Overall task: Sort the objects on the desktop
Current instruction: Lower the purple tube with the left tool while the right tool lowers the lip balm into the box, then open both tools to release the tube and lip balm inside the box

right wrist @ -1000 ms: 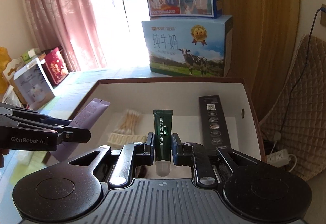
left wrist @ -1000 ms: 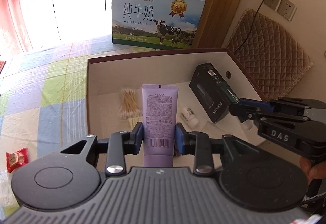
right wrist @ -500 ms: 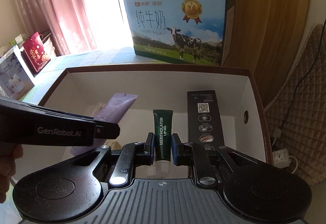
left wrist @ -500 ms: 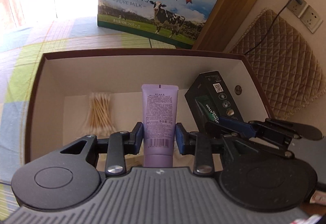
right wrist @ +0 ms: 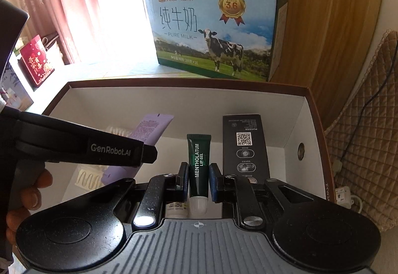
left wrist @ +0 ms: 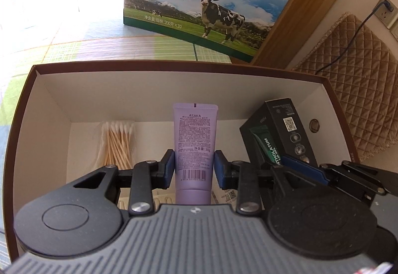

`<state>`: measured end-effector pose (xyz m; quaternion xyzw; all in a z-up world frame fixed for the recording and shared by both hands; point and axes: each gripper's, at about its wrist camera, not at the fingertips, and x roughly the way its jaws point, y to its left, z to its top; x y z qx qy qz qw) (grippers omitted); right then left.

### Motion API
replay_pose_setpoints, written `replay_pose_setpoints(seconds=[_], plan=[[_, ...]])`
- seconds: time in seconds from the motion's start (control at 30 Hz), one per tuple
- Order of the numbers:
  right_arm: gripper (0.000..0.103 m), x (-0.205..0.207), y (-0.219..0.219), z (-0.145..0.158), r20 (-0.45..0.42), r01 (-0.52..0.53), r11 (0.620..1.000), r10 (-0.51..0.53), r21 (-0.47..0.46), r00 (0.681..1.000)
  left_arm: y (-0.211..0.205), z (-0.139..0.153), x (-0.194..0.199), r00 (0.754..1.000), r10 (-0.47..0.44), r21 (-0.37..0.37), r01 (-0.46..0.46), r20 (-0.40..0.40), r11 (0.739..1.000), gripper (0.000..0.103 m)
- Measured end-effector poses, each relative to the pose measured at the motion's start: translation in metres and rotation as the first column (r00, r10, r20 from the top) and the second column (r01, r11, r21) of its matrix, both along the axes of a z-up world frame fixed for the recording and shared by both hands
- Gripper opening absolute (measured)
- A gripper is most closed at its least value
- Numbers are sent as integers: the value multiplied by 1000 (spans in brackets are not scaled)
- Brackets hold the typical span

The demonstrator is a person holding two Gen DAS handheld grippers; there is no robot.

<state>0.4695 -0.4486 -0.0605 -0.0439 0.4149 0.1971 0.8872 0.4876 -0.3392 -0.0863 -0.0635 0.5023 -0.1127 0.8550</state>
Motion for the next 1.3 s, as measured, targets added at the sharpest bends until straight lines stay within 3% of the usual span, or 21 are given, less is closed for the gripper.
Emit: replay_pose_setpoints(seconds=[0.47, 0.77, 0.83, 0.9, 0.97, 1.03, 1.3], plan=[[14, 5, 5, -1, 10, -6, 1000, 6, -13, 1000, 5, 6, 2, 999, -11, 44, 9, 36, 999, 27], [14, 9, 11, -1, 76, -22, 1000, 24, -18, 997, 19, 8, -6, 998, -23, 89, 18, 54, 996, 29], [20, 8, 9, 1, 78, -30, 1000, 30, -10, 997, 23, 10, -8, 998, -26, 99, 19, 64, 995, 34], [45, 4, 7, 4, 82, -27, 1000, 28, -2, 996, 25, 13, -12, 997, -32, 113, 23, 74, 993, 37], [57, -2, 5, 8, 94, -29, 1000, 28, 8, 995, 27, 17, -16, 995, -43, 129, 31, 87, 991, 41], [61, -8, 3, 12, 91, -40, 999, 38, 18, 995, 28, 20, -22, 994, -48, 135, 35, 95, 990, 48], [87, -31, -8, 23, 78, -26, 998, 22, 56, 997, 33, 31, -44, 991, -73, 143, 56, 114, 988, 54]])
